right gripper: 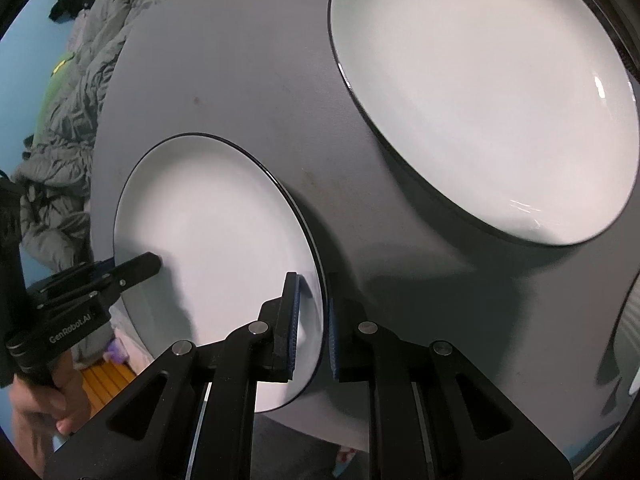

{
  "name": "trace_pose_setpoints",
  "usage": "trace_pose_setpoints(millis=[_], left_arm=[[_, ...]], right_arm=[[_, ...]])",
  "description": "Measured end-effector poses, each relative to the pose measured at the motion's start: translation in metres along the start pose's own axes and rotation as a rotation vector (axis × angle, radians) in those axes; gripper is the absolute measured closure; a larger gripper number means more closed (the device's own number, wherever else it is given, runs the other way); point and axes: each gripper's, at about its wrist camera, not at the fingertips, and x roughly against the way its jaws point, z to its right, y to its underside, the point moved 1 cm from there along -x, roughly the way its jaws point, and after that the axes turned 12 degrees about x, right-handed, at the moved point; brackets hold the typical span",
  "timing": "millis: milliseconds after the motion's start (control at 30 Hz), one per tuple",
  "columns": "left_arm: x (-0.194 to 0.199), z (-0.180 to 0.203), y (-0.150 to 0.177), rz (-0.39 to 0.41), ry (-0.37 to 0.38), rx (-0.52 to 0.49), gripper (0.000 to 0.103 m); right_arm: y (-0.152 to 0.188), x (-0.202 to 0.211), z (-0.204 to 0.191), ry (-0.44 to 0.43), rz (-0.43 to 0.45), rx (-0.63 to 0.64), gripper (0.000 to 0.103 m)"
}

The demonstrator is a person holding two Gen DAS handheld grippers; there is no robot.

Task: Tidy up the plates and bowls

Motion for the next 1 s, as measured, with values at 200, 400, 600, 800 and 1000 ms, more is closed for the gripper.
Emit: trace_pose_setpoints(millis=[200, 400, 600, 800, 1000], left_arm=[[0.011, 0.012, 0.006, -0.005, 0.014, -0.003, 0.081], [0.033, 0.029, 0.003, 0.012, 0.019, -0.025, 0.081], [0.056, 0.039, -0.008, 0.036, 0.040, -0.063, 0.081], [0.062, 0.075, -0.019, 0.047, 0.048, -0.104, 0.081], [0.055, 0.114, -0.027, 0.055, 0.049, -0.155, 0.081]], right_arm=[[0.007, 0.017, 0.006, -0.001, 0.012, 0.000, 0.091], [0.009, 0.037, 0.008, -0.002, 0.027, -0.014, 0.091], [0.002, 0.054, 0.014, -0.010, 0.048, -0.041, 0.090], [-0.002, 0.073, 0.030, 0.005, 0.078, -0.059, 0.090], [-0.012, 0.088, 0.058, 0.004, 0.103, -0.097, 0.090]])
